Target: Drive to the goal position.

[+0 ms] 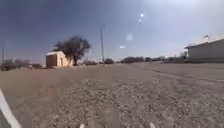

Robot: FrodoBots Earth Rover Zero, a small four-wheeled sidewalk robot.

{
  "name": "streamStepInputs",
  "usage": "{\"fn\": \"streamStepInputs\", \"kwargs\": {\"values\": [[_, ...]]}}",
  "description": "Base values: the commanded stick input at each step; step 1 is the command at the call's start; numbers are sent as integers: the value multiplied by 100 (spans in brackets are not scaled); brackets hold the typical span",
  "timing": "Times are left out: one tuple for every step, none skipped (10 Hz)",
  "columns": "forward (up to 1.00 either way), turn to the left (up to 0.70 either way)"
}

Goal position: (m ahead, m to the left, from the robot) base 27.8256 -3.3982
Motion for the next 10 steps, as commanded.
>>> {"fn": "streamStepInputs", "kwargs": {"values": [[70,0],[70,0],[70,0],[70,0],[70,0],[70,0],[70,0],[70,0],[70,0],[70,0]]}}
